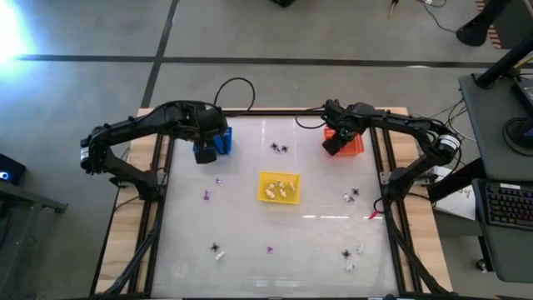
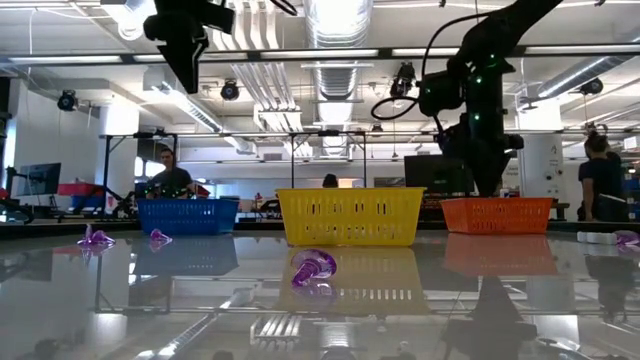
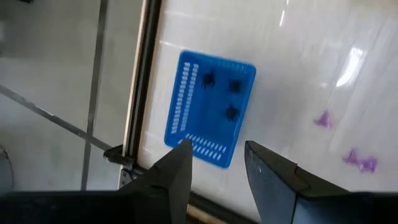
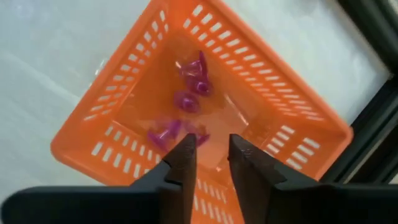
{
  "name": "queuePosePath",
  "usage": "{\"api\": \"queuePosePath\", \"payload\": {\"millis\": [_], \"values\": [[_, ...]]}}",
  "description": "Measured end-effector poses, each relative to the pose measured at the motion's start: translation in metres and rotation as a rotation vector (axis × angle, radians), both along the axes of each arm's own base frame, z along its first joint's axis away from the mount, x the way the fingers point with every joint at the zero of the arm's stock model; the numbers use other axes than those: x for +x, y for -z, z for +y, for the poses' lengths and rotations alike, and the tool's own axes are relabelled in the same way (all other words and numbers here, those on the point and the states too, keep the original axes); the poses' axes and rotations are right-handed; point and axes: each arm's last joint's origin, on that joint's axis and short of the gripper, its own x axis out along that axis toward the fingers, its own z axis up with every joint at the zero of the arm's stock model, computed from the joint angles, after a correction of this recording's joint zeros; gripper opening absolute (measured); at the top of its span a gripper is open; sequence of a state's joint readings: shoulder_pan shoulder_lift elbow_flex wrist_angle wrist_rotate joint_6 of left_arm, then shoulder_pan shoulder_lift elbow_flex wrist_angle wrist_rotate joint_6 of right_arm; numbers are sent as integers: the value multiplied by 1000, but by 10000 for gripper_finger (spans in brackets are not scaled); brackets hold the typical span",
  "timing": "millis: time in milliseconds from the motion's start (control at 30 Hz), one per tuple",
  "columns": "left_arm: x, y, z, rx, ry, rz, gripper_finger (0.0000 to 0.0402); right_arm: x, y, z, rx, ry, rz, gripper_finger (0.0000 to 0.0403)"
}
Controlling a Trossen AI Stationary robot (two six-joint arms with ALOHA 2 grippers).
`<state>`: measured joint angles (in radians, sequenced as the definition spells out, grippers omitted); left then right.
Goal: Sort Halloween decoration
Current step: Put the purple witch hat toy into the orange bin, then put the black spider toy into the blue bin
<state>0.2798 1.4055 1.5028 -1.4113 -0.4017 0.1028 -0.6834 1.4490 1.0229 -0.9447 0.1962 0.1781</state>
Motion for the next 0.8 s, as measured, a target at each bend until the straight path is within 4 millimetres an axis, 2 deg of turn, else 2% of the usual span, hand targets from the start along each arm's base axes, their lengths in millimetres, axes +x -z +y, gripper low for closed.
{"api": "queuePosePath", "payload": {"millis": [233,500,633,800], "values": [[7,0,4,15,-17,-65,130,5,-11,-5,-34,-6,-30,128],[18,14,14,-28,-38,-4,155,11,-25,-9,-68,-19,-67,139],[29,24,23,-14,30,44,166,13,-31,-11,-80,-20,-82,135],[50,33,42,19,116,-18,164,16,-37,-13,-95,-20,-101,137]]}}
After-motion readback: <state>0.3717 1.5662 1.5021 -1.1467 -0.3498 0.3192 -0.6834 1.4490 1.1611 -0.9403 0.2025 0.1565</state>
